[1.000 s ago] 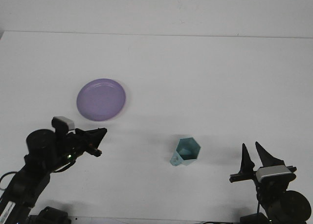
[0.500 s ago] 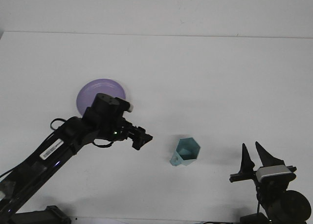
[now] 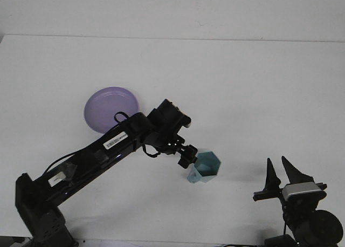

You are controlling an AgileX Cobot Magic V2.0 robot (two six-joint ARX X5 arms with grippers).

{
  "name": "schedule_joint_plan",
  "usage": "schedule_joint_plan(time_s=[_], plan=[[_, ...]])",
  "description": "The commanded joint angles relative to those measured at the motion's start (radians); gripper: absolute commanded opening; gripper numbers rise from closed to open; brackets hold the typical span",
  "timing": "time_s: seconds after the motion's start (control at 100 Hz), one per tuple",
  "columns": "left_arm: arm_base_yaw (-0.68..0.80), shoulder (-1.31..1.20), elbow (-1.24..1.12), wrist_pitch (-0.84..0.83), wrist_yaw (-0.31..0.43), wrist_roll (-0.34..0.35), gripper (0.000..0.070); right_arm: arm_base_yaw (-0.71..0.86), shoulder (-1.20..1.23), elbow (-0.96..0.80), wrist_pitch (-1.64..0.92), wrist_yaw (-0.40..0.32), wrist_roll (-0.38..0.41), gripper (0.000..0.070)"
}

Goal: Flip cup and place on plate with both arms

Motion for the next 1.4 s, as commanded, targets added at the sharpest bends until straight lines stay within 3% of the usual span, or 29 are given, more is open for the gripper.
schedule_joint_plan(time_s=[0.0, 0.59, 0.7, 0.81, 1.11, 1.24, 1.39], plan=[[-0.021, 0.044, 0.033, -0.005, -0.004, 0.003, 0.0424, 0.002, 0.002, 0.007, 0.011, 0.002, 0.012, 0.0251], [-0.078, 0.246, 0.062, 0.125, -0.006, -0.034, 0.0405, 0.002, 0.002, 0.007, 0.011, 0.002, 0.012, 0.0251], [-0.08, 0.256, 0.062, 0.126, -0.006, -0.035, 0.0268, 0.002, 0.002, 0.007, 0.011, 0.002, 0.012, 0.0251], [-0.091, 0.256, 0.062, 0.144, -0.006, -0.014, 0.0, 0.002, 0.002, 0.007, 0.011, 0.002, 0.012, 0.0251], [-0.095, 0.251, 0.067, 0.138, -0.007, -0.002, 0.0014, 0.002, 0.002, 0.007, 0.011, 0.002, 0.012, 0.0251], [-0.073, 0.25, 0.123, 0.045, -0.038, 0.009, 0.0014, 0.002, 0.002, 0.007, 0.011, 0.002, 0.012, 0.0251], [-0.034, 0.246, 0.229, -0.109, -0.104, 0.071, 0.0014, 0.002, 0.002, 0.007, 0.011, 0.002, 0.012, 0.0251]])
